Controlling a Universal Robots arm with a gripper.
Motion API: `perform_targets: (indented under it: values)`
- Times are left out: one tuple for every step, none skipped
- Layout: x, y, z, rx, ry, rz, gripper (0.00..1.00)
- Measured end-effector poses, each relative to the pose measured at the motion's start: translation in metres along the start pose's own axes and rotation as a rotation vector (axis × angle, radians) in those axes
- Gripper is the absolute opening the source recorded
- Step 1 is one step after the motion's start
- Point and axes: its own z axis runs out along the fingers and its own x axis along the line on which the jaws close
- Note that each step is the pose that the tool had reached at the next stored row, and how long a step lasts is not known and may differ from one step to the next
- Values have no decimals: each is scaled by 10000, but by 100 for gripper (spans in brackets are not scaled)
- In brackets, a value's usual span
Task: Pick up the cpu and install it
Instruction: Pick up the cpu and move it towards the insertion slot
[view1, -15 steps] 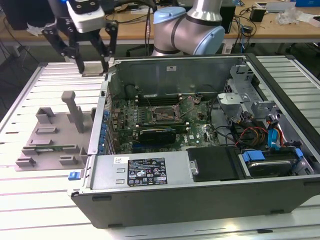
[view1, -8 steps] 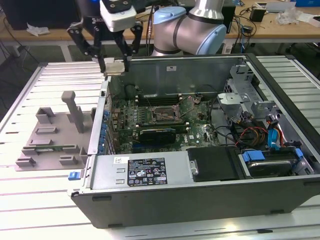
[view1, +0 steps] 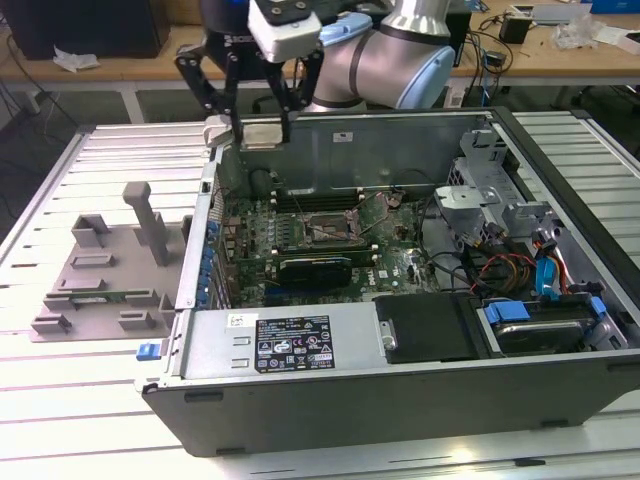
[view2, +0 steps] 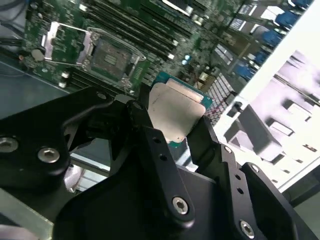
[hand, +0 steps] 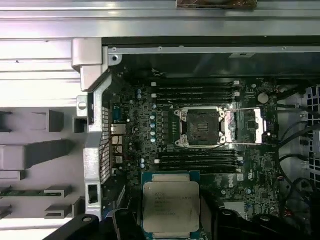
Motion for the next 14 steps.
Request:
perform_targets:
  values:
    - [-84, 2, 2, 1, 0, 0, 55]
    - [-112, 2, 2, 2, 3, -1, 55]
    - [-112, 2, 3, 0, 1, -1, 55]
    - [-112, 2, 3, 0, 0, 1, 55]
    - [-112, 2, 3, 0, 0, 1, 55]
    - [-113, 3, 5, -2, -1, 0, 55]
    - [-121, 3, 13, -6, 0, -2, 55]
    - [-127, 2, 22, -7, 6, -1, 55]
    - [-134, 2, 36, -8, 12, 0, 55]
    - [-142, 3, 56, -8, 19, 0, 55]
    - [-154, 4, 81, -6, 30, 0, 55]
    - [-164, 5, 103, -6, 42, 0, 55]
    - [-183, 8, 130, -5, 58, 2, 55]
    - [-219, 14, 167, -6, 79, 3, 55]
